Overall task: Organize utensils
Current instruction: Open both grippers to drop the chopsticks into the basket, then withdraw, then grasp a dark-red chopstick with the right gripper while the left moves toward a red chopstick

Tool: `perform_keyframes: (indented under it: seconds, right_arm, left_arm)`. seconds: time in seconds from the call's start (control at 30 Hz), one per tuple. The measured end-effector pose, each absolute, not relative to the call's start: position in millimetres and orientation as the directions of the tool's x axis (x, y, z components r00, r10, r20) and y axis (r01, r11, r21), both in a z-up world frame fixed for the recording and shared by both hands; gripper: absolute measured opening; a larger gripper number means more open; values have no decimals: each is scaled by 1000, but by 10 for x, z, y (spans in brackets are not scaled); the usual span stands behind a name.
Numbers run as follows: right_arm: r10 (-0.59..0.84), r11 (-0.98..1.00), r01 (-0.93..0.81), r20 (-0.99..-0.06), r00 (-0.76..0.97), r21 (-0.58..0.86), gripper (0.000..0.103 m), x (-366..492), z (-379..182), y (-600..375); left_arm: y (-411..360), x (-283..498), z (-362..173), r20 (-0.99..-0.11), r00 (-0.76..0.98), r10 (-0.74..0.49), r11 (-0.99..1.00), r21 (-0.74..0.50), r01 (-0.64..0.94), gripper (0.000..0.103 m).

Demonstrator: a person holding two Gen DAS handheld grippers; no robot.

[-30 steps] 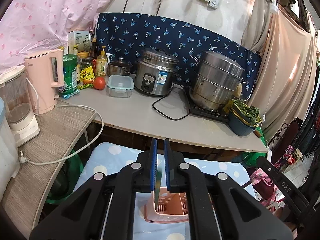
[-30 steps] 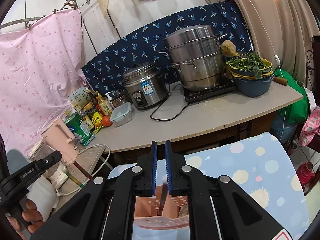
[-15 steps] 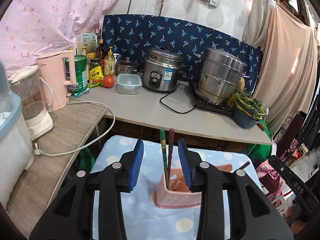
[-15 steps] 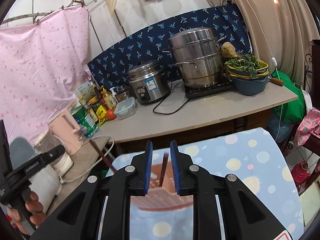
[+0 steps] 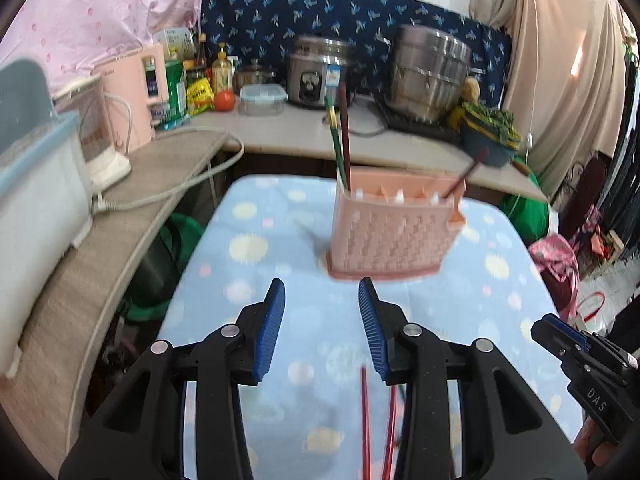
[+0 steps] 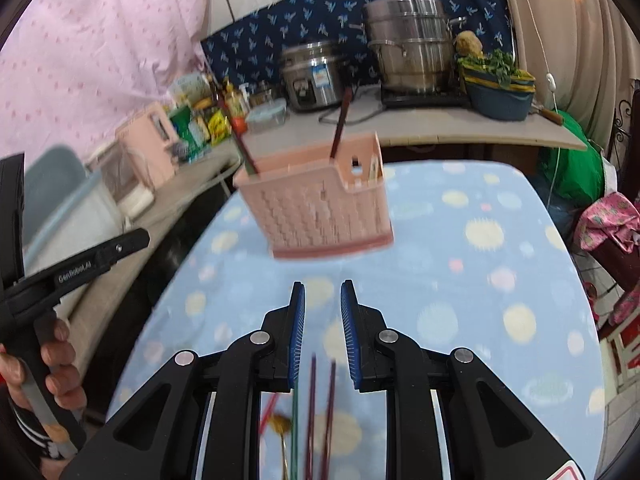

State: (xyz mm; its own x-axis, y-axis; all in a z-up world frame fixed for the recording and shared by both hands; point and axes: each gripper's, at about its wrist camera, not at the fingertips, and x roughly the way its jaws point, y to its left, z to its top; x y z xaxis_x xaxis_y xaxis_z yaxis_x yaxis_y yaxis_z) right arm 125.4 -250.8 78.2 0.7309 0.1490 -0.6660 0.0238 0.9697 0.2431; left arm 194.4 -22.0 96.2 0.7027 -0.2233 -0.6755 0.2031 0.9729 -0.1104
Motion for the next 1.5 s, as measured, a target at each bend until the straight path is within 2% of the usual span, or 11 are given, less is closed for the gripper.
perform_keyframes:
  seconds: [0.3,0.6,1.2,1.33,1.5]
  right_arm:
    - [165,970,37,-759,630,241,19,616,220,-2370]
    - [185,964,59,-815,548,259,19,208,-194,-2239]
    - [166,975,44,-842,513,219,18,14,-382,-2134]
    - [160,976,44,-845,510,211,17,-18,-407,-2123]
    - [152,978,48,-848,509,204,15,-37,-424,-2136]
  left_arm:
    - [-197,1358,363,-755,621,-208,970,-79,228,37]
    - [-139,954,-95,-819,530,-218,969,-116,220,37]
    - [-106,657,-270,-842,484,-240,965,-150,216,37]
    - [-118,621,-293,-846,471,-250,962,-161,221,42]
    - [-149,571,-307,-849,461,-257,958,-163,235,42]
